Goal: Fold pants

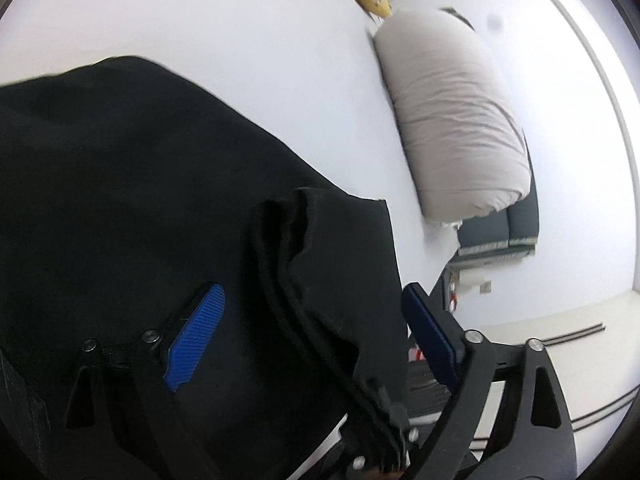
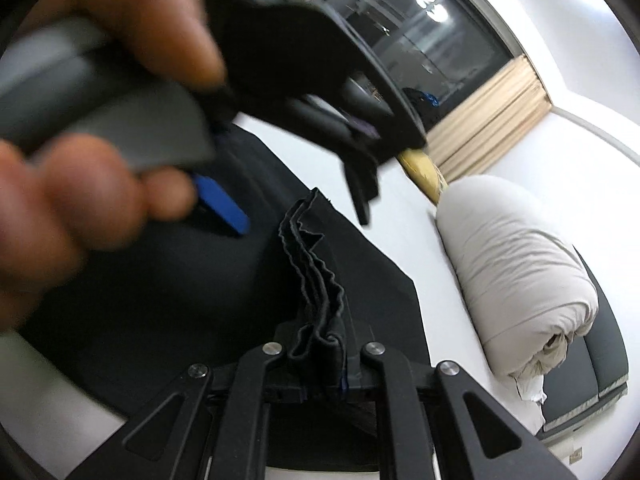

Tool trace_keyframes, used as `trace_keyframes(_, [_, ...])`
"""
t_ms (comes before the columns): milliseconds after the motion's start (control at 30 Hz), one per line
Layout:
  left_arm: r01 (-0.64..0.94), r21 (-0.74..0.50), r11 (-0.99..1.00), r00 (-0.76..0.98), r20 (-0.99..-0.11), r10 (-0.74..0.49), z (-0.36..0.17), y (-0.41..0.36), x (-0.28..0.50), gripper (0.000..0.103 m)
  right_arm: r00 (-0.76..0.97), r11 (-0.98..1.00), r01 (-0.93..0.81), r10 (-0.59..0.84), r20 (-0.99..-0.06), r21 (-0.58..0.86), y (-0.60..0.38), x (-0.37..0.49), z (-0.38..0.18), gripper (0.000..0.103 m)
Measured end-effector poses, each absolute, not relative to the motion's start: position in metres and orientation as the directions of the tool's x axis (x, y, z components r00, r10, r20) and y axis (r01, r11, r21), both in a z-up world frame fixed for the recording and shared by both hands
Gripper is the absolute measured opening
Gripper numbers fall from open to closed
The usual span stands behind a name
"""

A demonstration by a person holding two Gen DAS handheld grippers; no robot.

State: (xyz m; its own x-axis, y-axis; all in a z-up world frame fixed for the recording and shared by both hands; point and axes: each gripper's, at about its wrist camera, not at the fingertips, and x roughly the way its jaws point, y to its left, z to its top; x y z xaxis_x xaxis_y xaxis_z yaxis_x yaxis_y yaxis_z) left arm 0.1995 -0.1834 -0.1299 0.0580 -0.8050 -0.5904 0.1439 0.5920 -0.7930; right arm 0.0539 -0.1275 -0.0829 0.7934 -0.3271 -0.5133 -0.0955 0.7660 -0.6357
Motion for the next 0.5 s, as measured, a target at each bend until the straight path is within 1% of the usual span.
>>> trace_keyframes(33, [0.162, -0.787, 0.595, 0.045, -0.596, -0.802, -0.128, -0.186, 0.201, 0.069, 0.796, 0.766, -0.103, -0.320, -0.514, -0.635, -0.128, 0.056, -0.083, 0.012])
trace_keyframes(67, [0.177, -0.781, 0.599, 0.030, -0.604, -0.797, -0.127, -0.187, 0.201, 0.040, 0.800, 0.767, -0.111, -0.308, -0.514, -0.632, -0.124, 0.054, -0.081, 0.012])
trace_keyframes(100, [0.184, -0.767, 0.615, 0.022, -0.622, -0.783, -0.128, -0.185, 0.202, 0.026, 0.804, 0.767, -0.118, -0.299, -0.514, -0.630, -0.123, 0.054, -0.080, 0.012])
trace_keyframes(133, [0.187, -0.762, 0.620, 0.023, -0.627, -0.778, -0.128, -0.181, 0.202, 0.026, 0.807, 0.767, -0.126, -0.290, -0.515, -0.629, -0.120, 0.054, -0.079, 0.012])
trace_keyframes(167, [0.191, -0.760, 0.622, 0.029, -0.629, -0.777, -0.127, -0.177, 0.202, 0.019, 0.811, 0.765, -0.134, -0.280, -0.514, -0.629, -0.116, 0.054, -0.077, 0.012])
trace_keyframes(200, [0.199, -0.756, 0.624, 0.040, -0.630, -0.776, -0.126, -0.170, 0.203, 0.014, 0.816, 0.765, -0.145, -0.267, -0.514, -0.628, -0.112, 0.054, -0.075, 0.012])
trace_keyframes(267, [0.222, -0.740, 0.635, 0.059, -0.640, -0.766, -0.121, -0.158, 0.203, 0.009, 0.820, 0.765, -0.171, -0.240, -0.520, -0.621, -0.104, 0.055, -0.071, 0.012])
trace_keyframes(500, [0.261, -0.666, 0.699, 0.105, -0.700, -0.707, -0.110, -0.125, 0.199, 0.009, 0.806, 0.753, -0.273, -0.161, -0.570, -0.598, -0.079, 0.061, -0.077, 0.012])
